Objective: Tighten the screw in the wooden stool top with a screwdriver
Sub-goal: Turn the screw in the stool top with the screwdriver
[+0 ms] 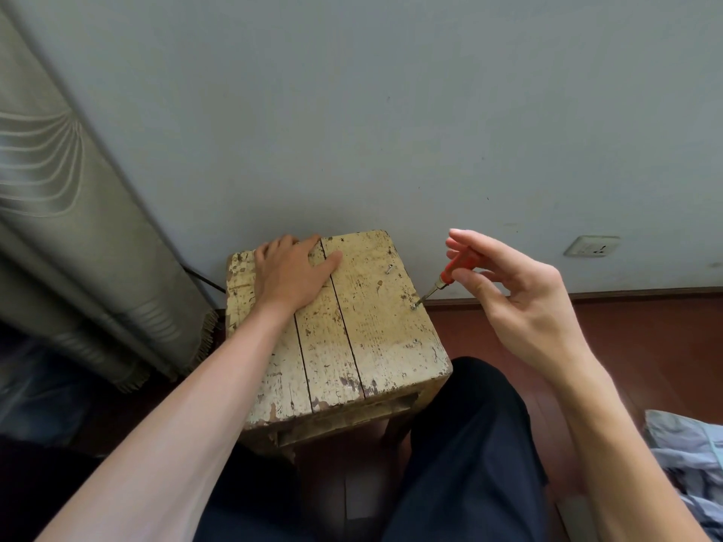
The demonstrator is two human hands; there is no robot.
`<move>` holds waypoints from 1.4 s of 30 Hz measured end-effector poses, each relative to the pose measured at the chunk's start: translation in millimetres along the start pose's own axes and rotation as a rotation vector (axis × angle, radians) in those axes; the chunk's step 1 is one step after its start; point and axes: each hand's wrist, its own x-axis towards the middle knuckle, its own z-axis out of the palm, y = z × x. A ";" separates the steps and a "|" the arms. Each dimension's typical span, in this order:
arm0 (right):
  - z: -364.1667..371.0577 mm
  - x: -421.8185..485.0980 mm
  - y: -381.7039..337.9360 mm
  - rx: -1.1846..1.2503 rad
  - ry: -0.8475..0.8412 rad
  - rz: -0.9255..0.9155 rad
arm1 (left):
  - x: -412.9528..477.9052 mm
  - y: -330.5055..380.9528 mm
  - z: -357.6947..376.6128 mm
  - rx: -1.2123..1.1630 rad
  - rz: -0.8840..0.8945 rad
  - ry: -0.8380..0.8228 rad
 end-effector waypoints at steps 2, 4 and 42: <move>0.5 0.8 -0.7 0.003 0.001 -0.008 | 0.2 -0.1 0.0 0.002 0.000 -0.003; 1.4 1.8 -1.1 -0.002 0.015 -0.013 | 0.4 -0.4 0.0 0.004 0.000 -0.004; 22.6 7.0 -0.3 -0.033 0.259 0.028 | 0.1 0.0 0.6 0.006 0.002 0.009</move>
